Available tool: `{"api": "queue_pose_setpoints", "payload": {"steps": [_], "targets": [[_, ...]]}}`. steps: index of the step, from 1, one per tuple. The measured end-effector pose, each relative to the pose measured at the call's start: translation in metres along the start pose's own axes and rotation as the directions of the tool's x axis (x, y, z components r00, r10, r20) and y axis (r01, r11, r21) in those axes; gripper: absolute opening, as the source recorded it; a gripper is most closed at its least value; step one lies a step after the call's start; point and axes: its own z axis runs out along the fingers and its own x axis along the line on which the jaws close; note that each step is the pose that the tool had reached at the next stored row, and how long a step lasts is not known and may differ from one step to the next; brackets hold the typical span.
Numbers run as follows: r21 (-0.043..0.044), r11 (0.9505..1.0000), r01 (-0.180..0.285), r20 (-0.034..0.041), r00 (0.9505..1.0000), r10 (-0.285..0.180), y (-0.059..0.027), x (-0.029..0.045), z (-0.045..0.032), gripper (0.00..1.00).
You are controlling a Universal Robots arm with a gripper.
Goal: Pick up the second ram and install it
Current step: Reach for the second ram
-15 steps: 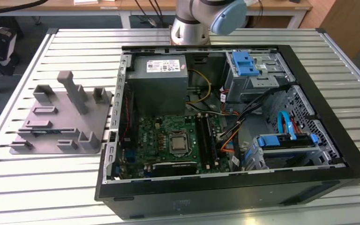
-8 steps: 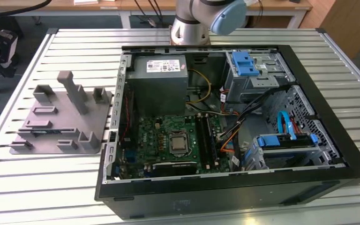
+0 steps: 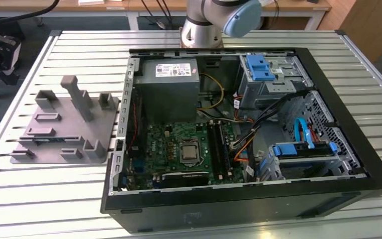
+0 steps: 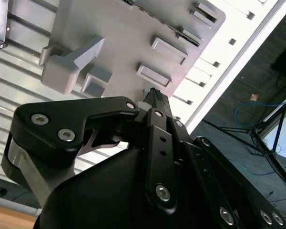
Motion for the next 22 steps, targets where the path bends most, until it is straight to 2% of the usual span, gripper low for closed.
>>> {"api": "queue_pose_setpoints", "payload": {"steps": [22], "targets": [[-0.0001,1.0,0.0,0.0001,1.0,0.0,-0.001,0.0024,0.0198,0.1]]}}
